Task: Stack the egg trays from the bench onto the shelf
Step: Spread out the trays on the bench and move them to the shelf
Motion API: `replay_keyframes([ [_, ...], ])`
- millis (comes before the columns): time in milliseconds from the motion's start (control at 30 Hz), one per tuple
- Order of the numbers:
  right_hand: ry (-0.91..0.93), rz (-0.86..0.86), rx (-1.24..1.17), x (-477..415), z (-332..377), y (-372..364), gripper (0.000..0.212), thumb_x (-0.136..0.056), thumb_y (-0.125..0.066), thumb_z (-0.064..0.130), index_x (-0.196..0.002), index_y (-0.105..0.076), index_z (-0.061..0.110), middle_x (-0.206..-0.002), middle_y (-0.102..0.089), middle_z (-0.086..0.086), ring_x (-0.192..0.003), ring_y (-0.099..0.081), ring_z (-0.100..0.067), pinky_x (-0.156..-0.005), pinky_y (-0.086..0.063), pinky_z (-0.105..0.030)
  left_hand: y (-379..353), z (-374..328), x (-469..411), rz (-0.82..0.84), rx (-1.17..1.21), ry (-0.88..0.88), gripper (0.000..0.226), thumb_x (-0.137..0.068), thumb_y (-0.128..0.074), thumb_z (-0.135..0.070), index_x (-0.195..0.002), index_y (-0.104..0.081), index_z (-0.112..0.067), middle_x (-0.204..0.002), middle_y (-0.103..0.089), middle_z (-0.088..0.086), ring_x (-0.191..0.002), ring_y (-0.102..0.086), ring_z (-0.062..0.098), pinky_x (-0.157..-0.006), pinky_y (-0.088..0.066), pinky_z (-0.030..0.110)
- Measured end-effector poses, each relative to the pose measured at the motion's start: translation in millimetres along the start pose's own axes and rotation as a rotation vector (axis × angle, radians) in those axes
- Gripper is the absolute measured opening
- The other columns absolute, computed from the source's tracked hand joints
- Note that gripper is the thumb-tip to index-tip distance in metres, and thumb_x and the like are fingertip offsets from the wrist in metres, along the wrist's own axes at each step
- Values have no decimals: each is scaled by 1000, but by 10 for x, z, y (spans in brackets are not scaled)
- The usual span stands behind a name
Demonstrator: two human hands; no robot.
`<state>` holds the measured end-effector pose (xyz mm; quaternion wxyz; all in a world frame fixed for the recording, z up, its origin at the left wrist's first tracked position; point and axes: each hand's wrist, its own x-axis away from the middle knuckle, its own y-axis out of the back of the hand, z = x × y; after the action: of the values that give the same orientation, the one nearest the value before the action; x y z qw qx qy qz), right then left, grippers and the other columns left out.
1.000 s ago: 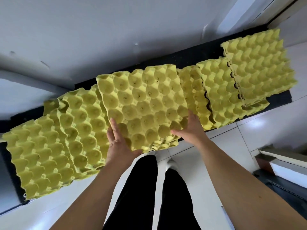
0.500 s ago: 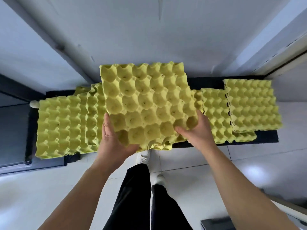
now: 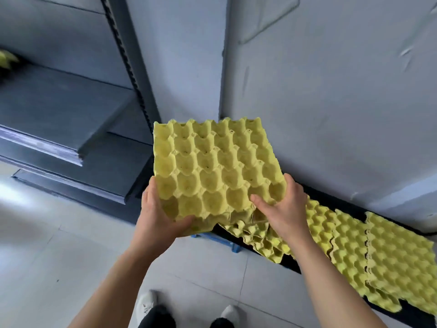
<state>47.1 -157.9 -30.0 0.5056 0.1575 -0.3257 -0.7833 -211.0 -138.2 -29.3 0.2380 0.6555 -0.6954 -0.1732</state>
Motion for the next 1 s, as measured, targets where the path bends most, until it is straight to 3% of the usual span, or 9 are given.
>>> replay_keyframes([
  [67, 69, 20, 13, 32, 388, -209, 98, -71, -76, 48, -146, -24, 13, -144, -31, -8, -136, -20, -23, -110, -23, -37, 374, 110, 14, -80, 45, 10, 93, -60, -85, -34, -135, -30, -35, -129, -31, -10, -102, -29, -27, -88, -38, 26],
  [100, 102, 34, 18, 57, 589, -335, 98, -72, -76, 48, -147, -24, 12, -145, -30, -9, -136, -19, -23, -110, -23, -36, 573, 182, 21, -118, 61, 29, 95, -62, -87, -32, -137, -28, -38, -128, -27, -11, -98, -29, -27, -88, -36, 23],
  [167, 148, 70, 11, 128, 989, -623, 98, -73, -75, 47, -147, -22, 13, -147, -28, -8, -137, -17, -22, -110, -22, -37, 992, 373, 17, -171, 77, 53, 100, -65, -87, -27, -142, -24, -39, -127, -24, -11, -98, -33, -11, -90, -35, 22],
  [267, 195, 106, -15, 294, 1580, -1126, 97, -72, -75, 48, -147, -23, 14, -146, -29, -9, -137, -17, -23, -110, -23, -39, 1705, 698, -19, -222, 103, 48, 108, -60, -89, -33, -144, -22, -41, -129, -24, -10, -115, -31, 4, -96, -36, 23],
  [433, 237, 131, -64, 612, 2507, -1986, 95, -72, -76, 47, -146, -25, 14, -146, -30, -9, -137, -20, -23, -111, -25, -40, 2873, 1206, -143, -288, 90, 19, 107, -50, -80, -44, -142, -25, -40, -129, -28, -7, -119, -37, 10, -90, -34, 13],
  [667, 278, 192, -80, 760, 3517, -2996, 97, -75, -74, 46, -148, -20, 12, -147, -27, -13, -138, -19, -24, -109, -24, -38, 4099, 1947, -529, -336, 115, 57, 112, -55, -87, -39, -147, -23, -40, -138, -30, -5, -123, -45, 16, -104, -43, 37],
  [900, 315, 221, -31, 461, 4330, -3975, 99, -75, -71, 51, -148, -18, 10, -145, -28, -16, -133, -20, -29, -105, -28, -43, 4922, 2563, -1248, -391, 141, 73, 103, -64, -87, -26, -147, -27, -37, -135, -36, -4, -121, -47, 15, -104, -44, 41],
  [1000, 325, 238, -32, 246, 4689, -4369, 99, -74, -72, 50, -148, -19, 11, -143, -29, -15, -131, -20, -29, -103, -33, -46, 5233, 2805, -1646, -412, 148, 98, 107, -60, -87, -31, -148, -25, -36, -138, -36, -2, -123, -46, 17, -103, -44, 43],
])
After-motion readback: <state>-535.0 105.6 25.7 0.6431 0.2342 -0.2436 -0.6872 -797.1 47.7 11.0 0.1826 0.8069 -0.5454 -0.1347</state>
